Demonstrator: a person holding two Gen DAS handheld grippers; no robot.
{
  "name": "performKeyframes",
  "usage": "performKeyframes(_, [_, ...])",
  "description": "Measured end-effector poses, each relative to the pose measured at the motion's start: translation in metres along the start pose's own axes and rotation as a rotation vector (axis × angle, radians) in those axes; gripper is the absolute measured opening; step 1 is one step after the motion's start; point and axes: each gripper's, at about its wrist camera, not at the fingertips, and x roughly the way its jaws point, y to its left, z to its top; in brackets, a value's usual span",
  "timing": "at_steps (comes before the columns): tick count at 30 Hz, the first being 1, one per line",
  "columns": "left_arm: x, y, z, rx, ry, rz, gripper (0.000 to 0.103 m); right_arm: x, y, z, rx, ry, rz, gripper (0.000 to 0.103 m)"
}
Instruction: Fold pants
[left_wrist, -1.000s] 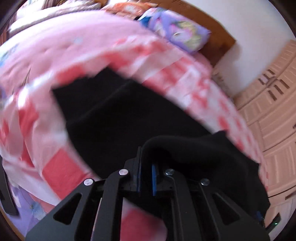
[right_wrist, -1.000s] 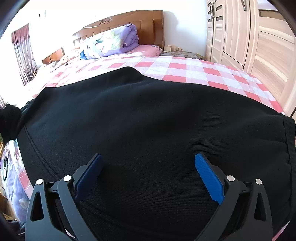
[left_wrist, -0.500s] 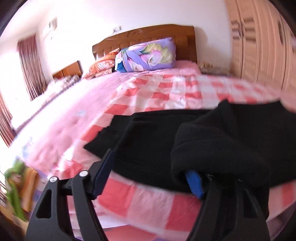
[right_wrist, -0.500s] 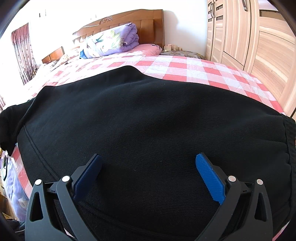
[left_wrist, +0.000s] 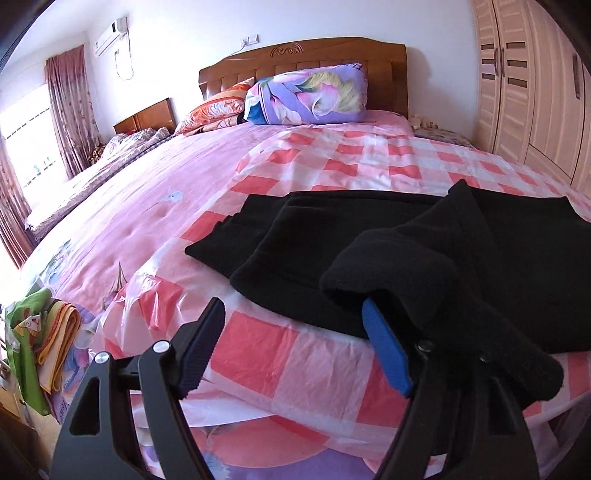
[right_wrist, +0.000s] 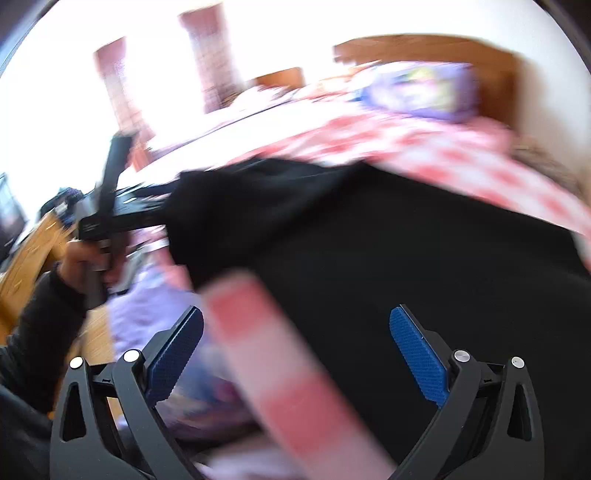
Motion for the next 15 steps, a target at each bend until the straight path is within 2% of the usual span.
performKeyframes(3, [-0.003,0.005,-0.001,-0.034,0.008,-0.043,0.077,0.037,0.032,0.015,-0.093,0.001,0.015,0.099])
performKeyframes(6, [-0.003,0.011,-0.001,-0.076,0.025,-0.088,0.078,0.067,0.066,0.031,-0.154,-0.004,0.075,0.099])
performKeyframes(8, [-0.004,0.013,0.0,-0.084,0.025,-0.102,0.078,0.087,0.089,0.038,-0.206,-0.004,0.061,0.099])
performKeyframes(9, [-0.005,0.013,0.0,-0.085,0.023,-0.109,0.078,0.095,0.095,0.039,-0.226,0.006,0.027,0.098])
performKeyframes(10, [-0.006,0.013,0.0,-0.082,0.02,-0.111,0.078,0.108,0.099,0.039,-0.251,0.028,-0.047,0.092])
performKeyframes(11, [-0.008,0.013,0.0,-0.075,0.016,-0.107,0.078,0.113,0.097,0.037,-0.254,0.028,-0.082,0.079])
performKeyframes(12, [-0.011,0.013,0.0,-0.061,0.009,-0.097,0.078,0.111,0.091,0.035,-0.236,0.014,-0.075,0.052])
performKeyframes(13, [-0.014,0.014,-0.001,-0.044,0.001,-0.081,0.078,0.105,0.086,0.033,-0.224,-0.012,-0.074,0.038])
performKeyframes(15, [-0.025,0.016,-0.004,0.007,-0.033,-0.033,0.079,0.088,0.08,0.033,-0.235,-0.058,-0.075,0.024])
